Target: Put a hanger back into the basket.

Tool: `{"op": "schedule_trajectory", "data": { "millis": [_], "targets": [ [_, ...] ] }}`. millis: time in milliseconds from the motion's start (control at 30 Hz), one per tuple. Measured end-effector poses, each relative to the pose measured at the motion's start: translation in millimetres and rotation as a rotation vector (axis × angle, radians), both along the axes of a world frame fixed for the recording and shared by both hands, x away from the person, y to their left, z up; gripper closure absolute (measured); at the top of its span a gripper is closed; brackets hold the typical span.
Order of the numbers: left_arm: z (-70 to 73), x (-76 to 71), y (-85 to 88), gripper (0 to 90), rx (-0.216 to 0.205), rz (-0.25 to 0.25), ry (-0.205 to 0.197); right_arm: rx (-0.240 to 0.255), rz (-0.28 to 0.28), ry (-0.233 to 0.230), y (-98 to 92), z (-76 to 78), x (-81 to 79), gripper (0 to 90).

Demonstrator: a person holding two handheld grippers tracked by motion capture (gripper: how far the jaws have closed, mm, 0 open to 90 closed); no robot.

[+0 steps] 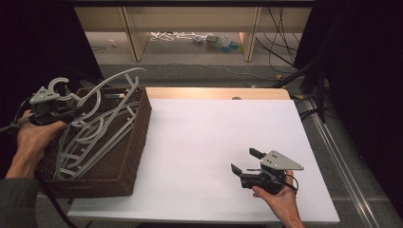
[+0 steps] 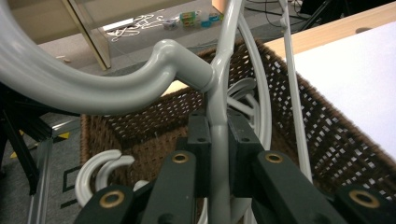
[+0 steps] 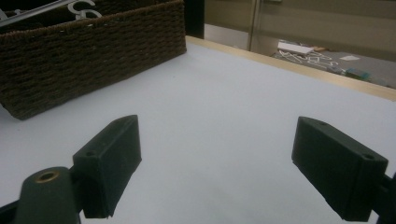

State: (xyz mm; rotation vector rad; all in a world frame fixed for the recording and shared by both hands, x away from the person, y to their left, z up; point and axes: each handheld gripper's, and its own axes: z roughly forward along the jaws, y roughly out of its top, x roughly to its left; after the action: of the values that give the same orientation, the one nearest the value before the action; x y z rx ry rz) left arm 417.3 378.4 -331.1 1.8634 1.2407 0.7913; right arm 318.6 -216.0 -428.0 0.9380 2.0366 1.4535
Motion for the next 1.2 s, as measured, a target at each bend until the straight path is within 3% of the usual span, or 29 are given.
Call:
{"op": "schedule_trajectory", "data": {
  "millis": [33, 200, 433, 500, 700, 800, 867, 900, 1033, 1133, 1200],
  "targets": [
    [-0.4, -0.6, 2.1, 81.9, 0.023, -0.005, 0.003, -0.001, -0.001, 0.0, -0.1, 0.0, 0.1, 16.5],
    [-9.2, -1.6, 10.0, 81.9, 0.039, -0.009, 0.0, 0.006, 0.002, 0.015, -0.2, 1.0, -1.2, 16.5],
    [-23.0, -2.1, 16.3, 81.9, 0.058, -0.007, 0.046, 0.005, -0.001, 0.013, 0.0, 0.3, -0.6, 16.5],
    [-24.1, -2.2, 20.0, 81.9, 0.098, -0.018, 0.075, 0.002, 0.0, -0.001, 0.0, 0.4, -0.3, 16.5],
    [-31.6, 0.2, 22.3, 81.9, 0.091, -0.016, 0.093, 0.007, -0.001, 0.016, 0.0, 0.2, -0.7, 16.5],
    [-35.4, 2.5, 21.9, 81.9, 0.1, -0.018, 0.108, 0.002, -0.001, 0.001, -0.2, 0.0, 0.1, 16.5],
    [-37.6, 4.1, 22.3, 81.9, 0.104, -0.016, 0.116, 0.002, 0.001, 0.023, -1.1, 1.3, -0.8, 16.5],
    [-38.4, 5.0, 23.3, 81.9, 0.106, -0.022, 0.12, 0.021, 0.004, 0.023, -1.0, 1.0, -0.5, 16.5],
    [-43.8, 8.6, 21.0, 81.8, 0.119, -0.028, 0.14, 0.022, -0.001, 0.022, -3.6, 1.4, 0.6, 16.5],
    [-49.7, 12.2, 19.2, 81.7, 0.14, -0.026, 0.172, 0.006, -0.007, 0.027, -4.1, 1.6, 0.2, 16.5],
    [-56.7, 12.0, 19.5, 81.7, 0.132, -0.018, 0.193, 0.004, -0.005, 0.026, -4.3, 1.3, 0.7, 16.5]
  ]
}}
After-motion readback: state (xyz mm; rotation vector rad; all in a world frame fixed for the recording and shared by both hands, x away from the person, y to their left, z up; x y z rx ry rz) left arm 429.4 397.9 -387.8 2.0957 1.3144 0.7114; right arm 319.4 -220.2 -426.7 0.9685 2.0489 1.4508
